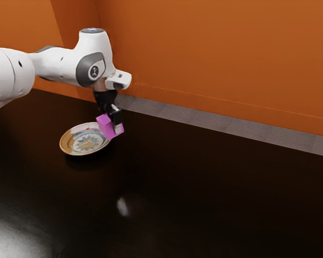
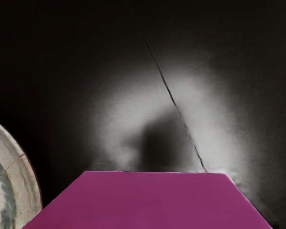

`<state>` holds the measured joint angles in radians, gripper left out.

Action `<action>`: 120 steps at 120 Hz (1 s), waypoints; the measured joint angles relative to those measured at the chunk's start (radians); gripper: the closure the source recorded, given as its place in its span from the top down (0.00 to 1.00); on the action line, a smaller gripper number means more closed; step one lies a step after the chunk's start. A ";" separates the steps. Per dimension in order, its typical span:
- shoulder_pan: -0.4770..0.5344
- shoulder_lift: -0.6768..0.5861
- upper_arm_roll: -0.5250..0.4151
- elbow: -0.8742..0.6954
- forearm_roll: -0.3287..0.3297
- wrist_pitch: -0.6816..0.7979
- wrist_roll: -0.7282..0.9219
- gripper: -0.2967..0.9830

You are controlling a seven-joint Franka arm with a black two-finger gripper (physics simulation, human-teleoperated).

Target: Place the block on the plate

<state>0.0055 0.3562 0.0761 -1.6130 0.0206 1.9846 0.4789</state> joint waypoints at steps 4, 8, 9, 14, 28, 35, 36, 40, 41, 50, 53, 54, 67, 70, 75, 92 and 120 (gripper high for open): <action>0.025 0.000 0.007 0.003 0.001 -0.008 0.000 0.50; 0.045 0.000 0.016 0.008 0.003 -0.015 0.001 0.50; 0.050 0.000 0.018 0.010 0.004 -0.016 0.001 0.50; 0.070 0.002 0.030 0.022 0.007 -0.023 0.001 0.50; 0.155 0.042 0.035 0.079 0.012 -0.036 0.003 0.50; 0.178 0.085 0.034 0.125 0.013 -0.040 0.003 0.50; 0.181 0.091 0.034 0.131 0.013 -0.040 0.004 0.50; 0.188 0.120 0.033 0.160 0.013 -0.042 0.004 0.50; 0.189 0.126 0.033 0.165 0.013 -0.043 0.004 0.50; 0.209 0.186 0.030 0.213 0.009 -0.045 0.005 0.50; 0.215 0.207 0.030 0.232 0.009 -0.046 0.005 0.50; 0.216 0.215 0.030 0.239 0.008 -0.046 0.005 0.50; 0.224 0.300 0.030 0.316 0.006 -0.044 0.006 0.50; 0.226 0.313 0.030 0.324 0.005 -0.042 0.006 0.50; 0.228 0.331 0.031 0.332 0.005 -0.036 0.006 0.51; 0.229 0.373 0.031 0.338 0.002 -0.011 0.004 0.52; 0.215 0.375 0.031 0.335 -0.011 0.003 0.007 0.67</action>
<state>0.2203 0.7312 0.1068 -1.2780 0.0093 1.9875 0.4861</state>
